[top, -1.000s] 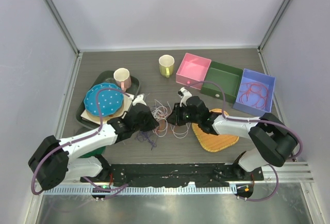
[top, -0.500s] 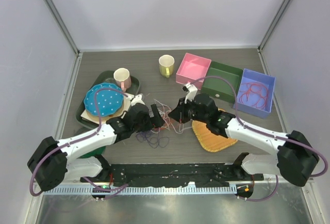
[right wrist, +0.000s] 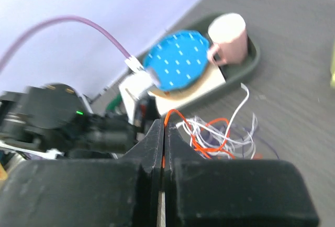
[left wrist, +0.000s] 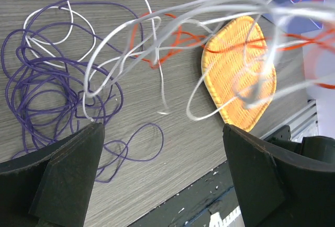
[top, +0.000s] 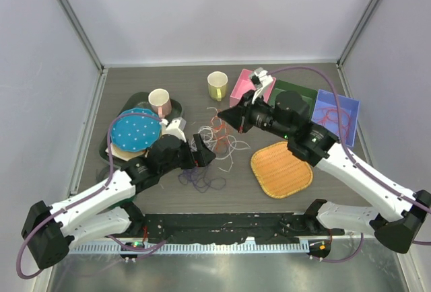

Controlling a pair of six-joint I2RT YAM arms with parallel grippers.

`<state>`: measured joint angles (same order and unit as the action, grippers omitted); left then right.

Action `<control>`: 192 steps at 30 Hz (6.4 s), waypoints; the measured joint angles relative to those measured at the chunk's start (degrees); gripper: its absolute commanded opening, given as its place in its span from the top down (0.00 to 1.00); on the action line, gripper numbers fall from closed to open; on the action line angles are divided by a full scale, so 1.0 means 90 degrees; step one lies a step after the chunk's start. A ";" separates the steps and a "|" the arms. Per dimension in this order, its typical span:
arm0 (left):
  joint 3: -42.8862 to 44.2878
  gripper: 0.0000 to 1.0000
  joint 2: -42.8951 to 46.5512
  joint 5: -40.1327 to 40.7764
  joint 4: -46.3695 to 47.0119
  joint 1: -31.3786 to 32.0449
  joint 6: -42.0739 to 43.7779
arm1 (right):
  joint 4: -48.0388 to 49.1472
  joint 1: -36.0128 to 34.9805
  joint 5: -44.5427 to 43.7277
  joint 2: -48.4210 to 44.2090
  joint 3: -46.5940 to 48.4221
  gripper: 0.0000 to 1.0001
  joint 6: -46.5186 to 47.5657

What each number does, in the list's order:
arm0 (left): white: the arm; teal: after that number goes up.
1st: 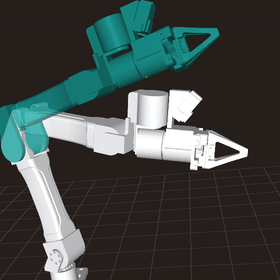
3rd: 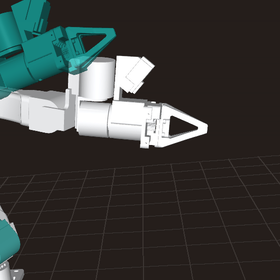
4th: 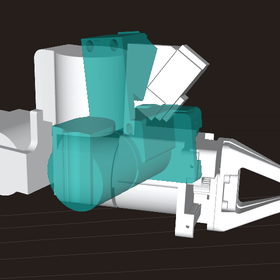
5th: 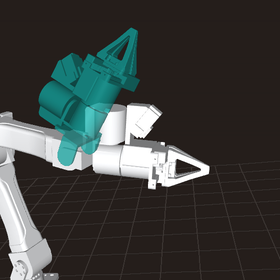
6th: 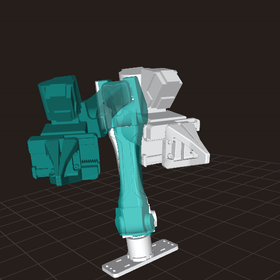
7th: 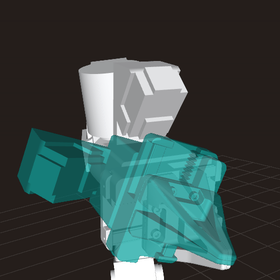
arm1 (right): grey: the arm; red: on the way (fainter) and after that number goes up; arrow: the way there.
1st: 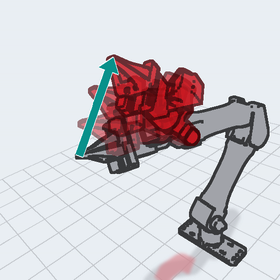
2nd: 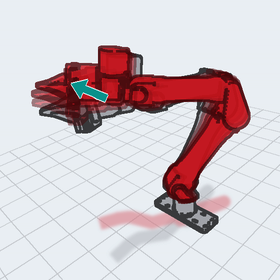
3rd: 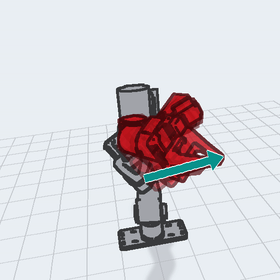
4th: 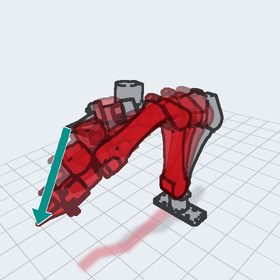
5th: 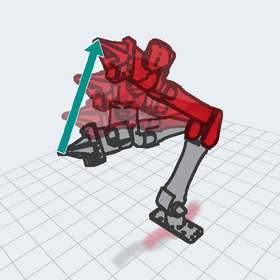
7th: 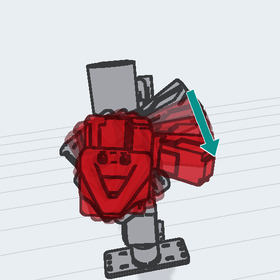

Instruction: Untangle the cables

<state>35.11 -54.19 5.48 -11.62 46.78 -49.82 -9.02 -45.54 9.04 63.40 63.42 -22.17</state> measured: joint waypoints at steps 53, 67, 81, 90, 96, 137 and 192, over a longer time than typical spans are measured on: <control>0.0566 1.00 -0.0425 0.0510 0.0680 -0.0129 0.4192 | -0.1481 -0.0017 0.0160 -0.0403 0.0806 0.99 0.0894; 0.0495 1.00 -0.1919 0.1724 -0.0646 -0.1724 0.1498 | -0.1758 -0.0017 -0.6091 -0.2263 0.0131 0.99 0.0398; 0.0311 1.00 -0.1491 0.1523 -0.0612 -0.1727 0.1309 | -0.2013 -0.0012 -0.7645 -0.2956 0.0114 0.99 0.0323; -0.0134 0.00 -0.0478 0.0022 -0.0185 -0.1681 0.1600 | -0.1712 -0.0012 -0.6023 -0.1362 0.0372 0.99 0.0780; -0.0204 0.00 0.0226 -0.0384 -0.0102 -0.1656 0.1549 | -0.1605 -0.0012 -0.5872 -0.0500 0.1117 0.99 0.1088; -0.0204 0.00 0.0510 -0.0345 -0.0447 -0.1656 0.1411 | -0.1627 0.4294 -0.5685 0.2106 0.5557 0.99 0.2118; -0.0272 0.00 0.0330 0.0265 -0.0704 -0.1656 0.1224 | -0.0877 0.6110 -0.3293 0.2397 -0.0262 0.09 -0.0187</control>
<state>32.67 -51.22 7.86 -17.96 31.88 -38.81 -16.91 9.45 -20.60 84.97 61.06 -23.86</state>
